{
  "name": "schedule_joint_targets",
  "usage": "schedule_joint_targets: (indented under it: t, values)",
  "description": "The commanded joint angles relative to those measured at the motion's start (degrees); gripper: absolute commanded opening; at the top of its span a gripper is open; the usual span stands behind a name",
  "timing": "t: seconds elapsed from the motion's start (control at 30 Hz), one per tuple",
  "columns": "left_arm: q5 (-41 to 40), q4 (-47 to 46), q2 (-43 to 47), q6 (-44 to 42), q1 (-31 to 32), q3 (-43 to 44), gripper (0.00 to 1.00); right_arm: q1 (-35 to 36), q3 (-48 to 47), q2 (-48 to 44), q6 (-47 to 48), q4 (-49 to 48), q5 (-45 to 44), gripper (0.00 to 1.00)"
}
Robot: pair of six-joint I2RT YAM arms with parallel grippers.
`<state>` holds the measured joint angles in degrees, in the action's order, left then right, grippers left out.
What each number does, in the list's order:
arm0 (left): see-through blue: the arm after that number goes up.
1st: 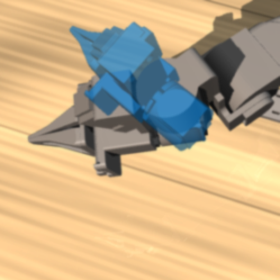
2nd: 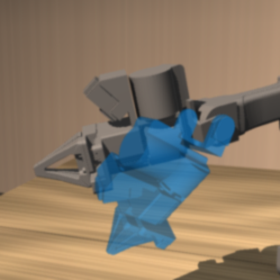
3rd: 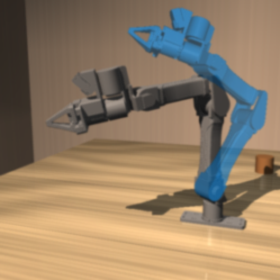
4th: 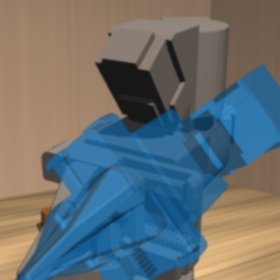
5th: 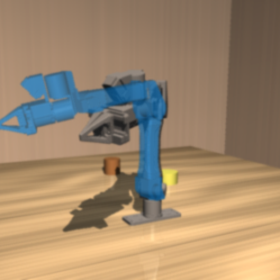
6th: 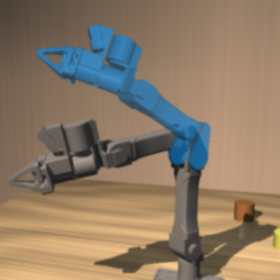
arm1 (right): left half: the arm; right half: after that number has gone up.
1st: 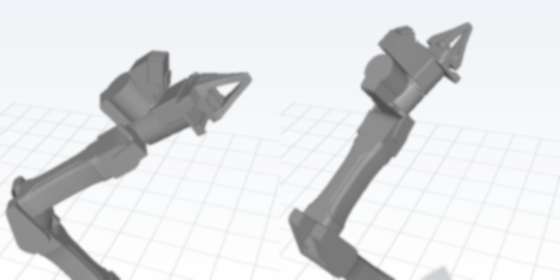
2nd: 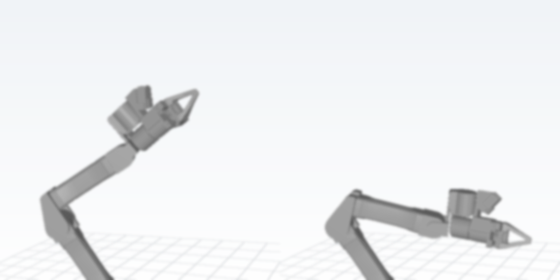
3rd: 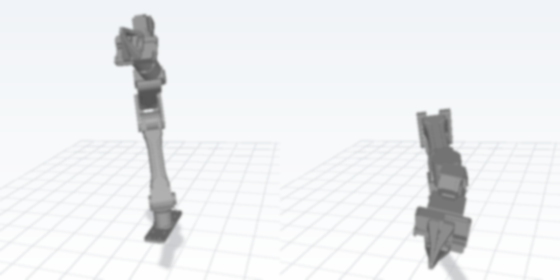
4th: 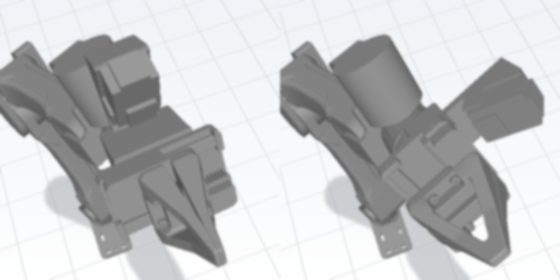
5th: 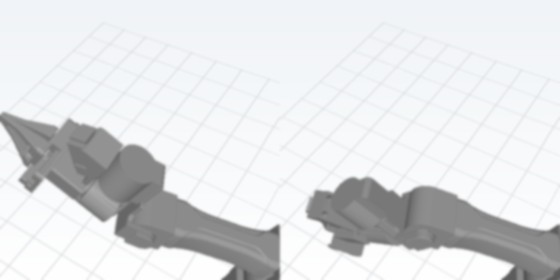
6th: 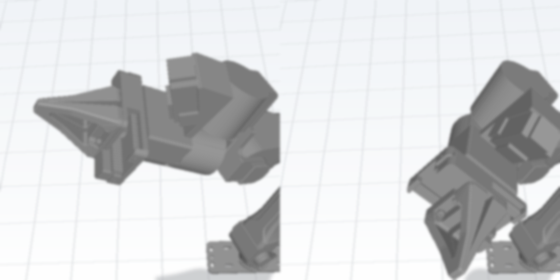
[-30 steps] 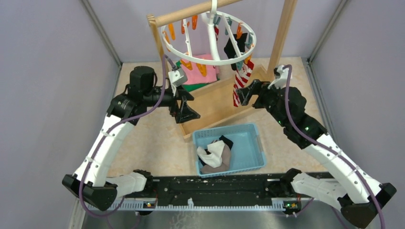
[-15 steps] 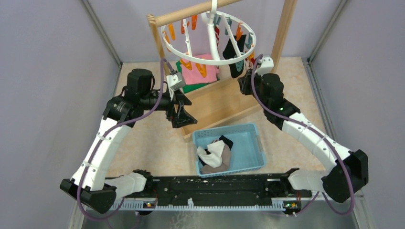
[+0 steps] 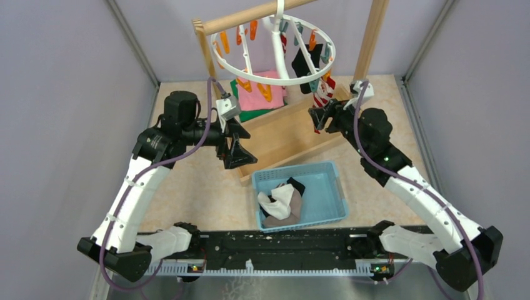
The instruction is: Remove the socks clipped to the hanger
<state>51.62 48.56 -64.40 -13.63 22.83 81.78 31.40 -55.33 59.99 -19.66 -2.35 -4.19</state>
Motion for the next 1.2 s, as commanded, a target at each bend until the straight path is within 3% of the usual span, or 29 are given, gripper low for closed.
schedule_joint_targets:
  t: [0.0,0.17,0.3,0.37,0.43,0.57,0.8,1.17]
  values:
    - [1.81,-0.54,1.04,0.37,-0.33,2.11,0.99,0.26,0.71,-3.40,-2.13,7.05,-3.84,0.67]
    - [2.42,-0.34,0.80,1.06,-0.33,2.29,0.99,0.18,0.04,-1.55,0.96,9.18,-12.17,0.84]
    - [2.18,0.11,0.68,0.87,-0.33,2.79,0.99,-0.44,-3.47,4.78,4.77,5.53,-12.64,0.87]
    - [2.09,0.36,0.64,0.88,-0.33,3.12,0.99,-0.48,-4.87,7.77,6.99,1.28,-12.71,0.79]
    - [2.10,0.44,0.81,1.01,-0.33,3.00,0.99,-0.56,-5.45,9.75,8.84,-2.78,-11.32,0.62]
    - [1.94,0.73,0.90,1.39,-0.43,3.15,0.99,-0.46,-4.40,9.17,8.18,-7.45,-8.05,0.00]
    - [1.03,-1.50,0.91,2.73,-0.57,2.16,0.98,1.68,1.23,2.28,-0.78,-9.59,6.51,0.00]
    - [-0.05,-5.03,1.34,5.47,-1.23,1.32,0.99,10.85,3.38,1.70,-13.44,-14.35,27.85,0.00]
